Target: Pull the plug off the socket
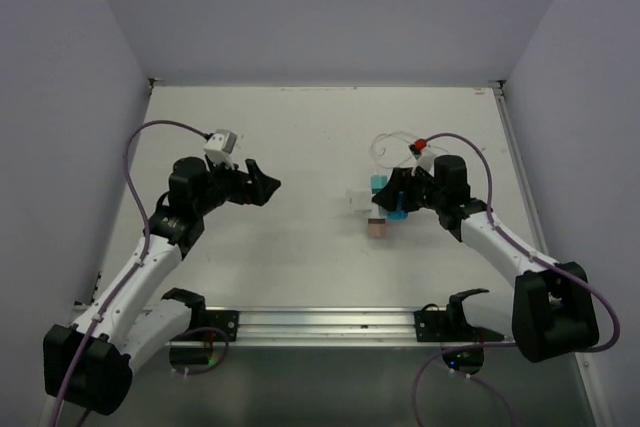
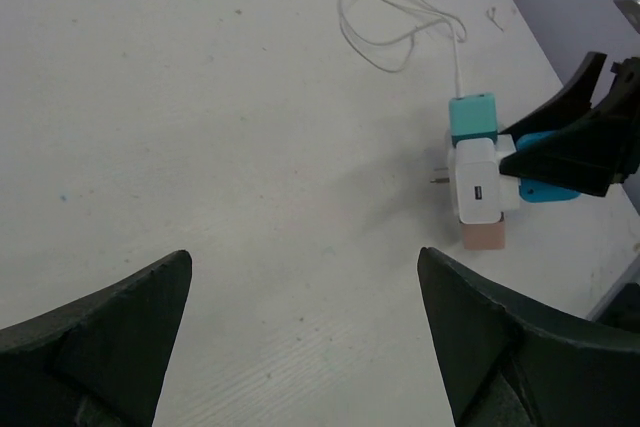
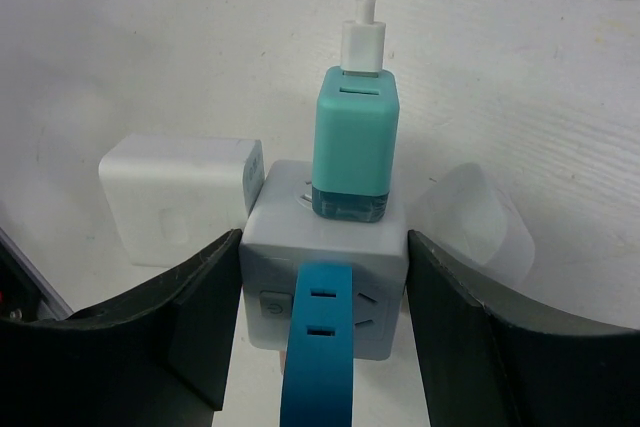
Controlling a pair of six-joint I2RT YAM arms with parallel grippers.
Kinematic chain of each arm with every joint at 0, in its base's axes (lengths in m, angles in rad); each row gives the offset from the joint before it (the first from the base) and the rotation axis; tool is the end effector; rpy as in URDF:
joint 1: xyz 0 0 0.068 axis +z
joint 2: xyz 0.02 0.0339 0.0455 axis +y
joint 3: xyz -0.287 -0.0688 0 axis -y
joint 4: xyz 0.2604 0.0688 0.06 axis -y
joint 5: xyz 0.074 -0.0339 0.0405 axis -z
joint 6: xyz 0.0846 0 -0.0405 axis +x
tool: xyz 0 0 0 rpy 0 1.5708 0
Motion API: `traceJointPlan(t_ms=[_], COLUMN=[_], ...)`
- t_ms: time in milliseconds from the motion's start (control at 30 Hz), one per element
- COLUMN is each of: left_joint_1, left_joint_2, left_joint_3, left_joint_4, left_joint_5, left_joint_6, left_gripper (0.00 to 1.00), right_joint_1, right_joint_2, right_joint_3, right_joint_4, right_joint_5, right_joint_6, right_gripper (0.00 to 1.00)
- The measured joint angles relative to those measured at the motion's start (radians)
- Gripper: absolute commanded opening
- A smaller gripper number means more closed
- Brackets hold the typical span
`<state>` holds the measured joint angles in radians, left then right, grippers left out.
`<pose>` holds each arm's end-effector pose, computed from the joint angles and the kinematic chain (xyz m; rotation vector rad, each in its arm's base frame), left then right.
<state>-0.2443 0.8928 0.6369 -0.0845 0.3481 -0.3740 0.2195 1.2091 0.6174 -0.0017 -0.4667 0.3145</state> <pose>0.2374 -0.0889 0.2779 0.1152 1.9581 -0.7445 0.2767 0.1007 0.2029 -0.1722 2.1973 0.8081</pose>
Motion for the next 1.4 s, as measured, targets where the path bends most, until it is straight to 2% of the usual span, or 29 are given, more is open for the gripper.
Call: traceJointPlan(t_ms=[133,300,567,867,1067,1400], left_joint_1=[-0.126,-0.301,-0.562,-0.659,-0.692,-0.701], left_joint_2=[0.050,0.139,0.390,0.600,0.641,0.695], left_joint_3=[-0.036,-0.037,0.148,0.270,0.291,0.295], left_joint_4=[0.062,0.102,0.120,0.104,0.105,0.106], left_joint_5=[-0.015,-0.124,-0.343,-0.461,-0.476,-0.475], left_joint_6=[-0.114,-0.257,-0.354,-0.416,-0.454,-0.475], left_gripper=[0.92,0.93,0.89,0.86,0.83,0.69], right_joint_1=[0.027,0.050,0.062,0.066,0.067,0.067], right_joint_2=[-0.035,-0.073,-0.110,-0.137,-0.135,-0.135], right_joint_3=[-0.075,-0.132,-0.209,-0.254,-0.278,-0.281], right_joint_4=[0.068,0.117,0.191,0.248,0.301,0.310], right_joint_5=[0.005,0.021,0.039,0.060,0.065,0.068], right_joint_6=[0.011,0.018,0.026,0.060,0.085,0.089], right_gripper=[0.00,0.00,0.00,0.00,0.00,0.00])
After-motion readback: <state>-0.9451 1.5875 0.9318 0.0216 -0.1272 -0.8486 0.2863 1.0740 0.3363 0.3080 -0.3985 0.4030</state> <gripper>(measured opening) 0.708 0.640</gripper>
